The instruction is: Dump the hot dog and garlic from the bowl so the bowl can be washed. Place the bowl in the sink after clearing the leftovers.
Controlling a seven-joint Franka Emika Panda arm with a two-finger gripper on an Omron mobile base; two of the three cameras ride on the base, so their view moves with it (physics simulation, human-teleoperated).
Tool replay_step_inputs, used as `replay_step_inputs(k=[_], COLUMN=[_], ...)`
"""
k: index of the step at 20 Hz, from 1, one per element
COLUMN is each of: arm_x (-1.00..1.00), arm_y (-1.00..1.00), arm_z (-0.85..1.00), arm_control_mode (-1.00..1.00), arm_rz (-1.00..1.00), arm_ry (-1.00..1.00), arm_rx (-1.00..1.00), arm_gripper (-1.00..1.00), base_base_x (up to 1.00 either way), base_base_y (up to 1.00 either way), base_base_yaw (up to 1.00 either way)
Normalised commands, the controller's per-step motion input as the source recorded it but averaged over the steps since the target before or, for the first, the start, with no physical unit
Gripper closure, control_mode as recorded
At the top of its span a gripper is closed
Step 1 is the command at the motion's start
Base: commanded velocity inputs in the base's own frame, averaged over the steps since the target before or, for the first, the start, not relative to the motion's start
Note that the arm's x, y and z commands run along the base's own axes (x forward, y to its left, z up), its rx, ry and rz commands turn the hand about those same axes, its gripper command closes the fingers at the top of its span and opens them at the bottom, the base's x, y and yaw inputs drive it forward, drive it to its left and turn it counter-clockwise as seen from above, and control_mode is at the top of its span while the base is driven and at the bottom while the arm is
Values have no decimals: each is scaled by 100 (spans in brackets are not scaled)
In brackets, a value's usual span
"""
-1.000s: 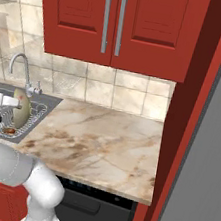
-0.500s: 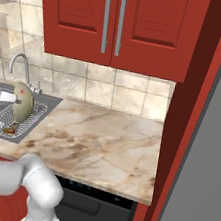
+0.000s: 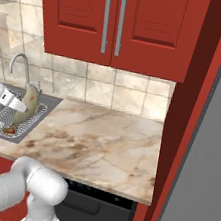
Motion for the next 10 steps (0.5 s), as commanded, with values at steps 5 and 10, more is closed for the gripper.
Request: replay_step_inputs(k=[5,10], arm_x=[-37,-18], arm_y=[-100,-100], arm_z=[20,40], arm_control_mode=[-100,-100], arm_rz=[0,0], arm_ry=[-4,-2], arm_rx=[61,48], arm_gripper=[100,100], base_base_x=[0,0], base_base_y=[0,0], base_base_yaw=[0,0])
